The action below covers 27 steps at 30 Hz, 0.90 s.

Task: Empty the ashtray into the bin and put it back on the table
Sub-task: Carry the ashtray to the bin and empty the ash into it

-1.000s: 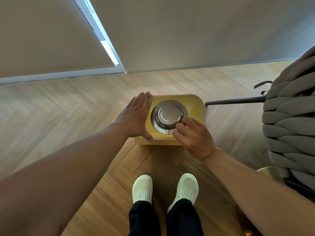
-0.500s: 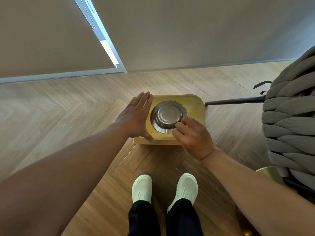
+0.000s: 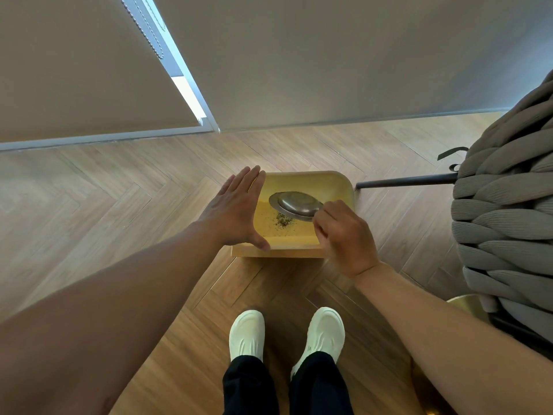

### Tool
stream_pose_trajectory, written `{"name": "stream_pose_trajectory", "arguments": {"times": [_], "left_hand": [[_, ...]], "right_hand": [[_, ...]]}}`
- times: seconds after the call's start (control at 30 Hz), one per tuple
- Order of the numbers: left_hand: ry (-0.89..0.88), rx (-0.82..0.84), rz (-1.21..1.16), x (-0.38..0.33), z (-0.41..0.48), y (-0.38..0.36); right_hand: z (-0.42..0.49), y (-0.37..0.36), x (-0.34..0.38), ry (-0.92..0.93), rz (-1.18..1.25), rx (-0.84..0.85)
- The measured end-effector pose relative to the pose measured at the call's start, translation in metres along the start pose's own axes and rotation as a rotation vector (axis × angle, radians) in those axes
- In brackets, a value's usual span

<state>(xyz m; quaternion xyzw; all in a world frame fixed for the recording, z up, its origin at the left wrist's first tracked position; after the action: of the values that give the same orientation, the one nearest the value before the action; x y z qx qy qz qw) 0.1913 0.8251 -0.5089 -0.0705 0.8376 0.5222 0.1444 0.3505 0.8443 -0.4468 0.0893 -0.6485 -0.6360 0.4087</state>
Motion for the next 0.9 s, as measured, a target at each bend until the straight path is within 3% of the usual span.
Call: {"name": "stream_pose_trajectory", "arguments": {"times": [0.47, 0.9], "left_hand": [[0.006, -0.042, -0.025, -0.001, 0.0, 0.003], [-0.045, -0.144, -0.012, -0.009, -0.002, 0.009]], "right_hand": [[-0.001, -0.013, -0.095, -0.818, 0.549, 0.104], [-0.01, -0.024, -0.107, -1.083, 0.948, 0.132]]}}
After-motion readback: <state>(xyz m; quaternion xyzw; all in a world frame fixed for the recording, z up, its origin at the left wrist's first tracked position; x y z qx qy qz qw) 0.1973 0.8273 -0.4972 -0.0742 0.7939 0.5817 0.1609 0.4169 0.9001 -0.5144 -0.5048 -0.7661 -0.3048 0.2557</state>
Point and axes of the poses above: each hand's wrist, its own z-axis towards the middle knuckle, its own y-axis out of the back of the hand, x = y × z, the point moved 10 cm from there along z, towards the middle knuckle, and after that the axes turned 6 degrees about -y, right-handed, at the moved point
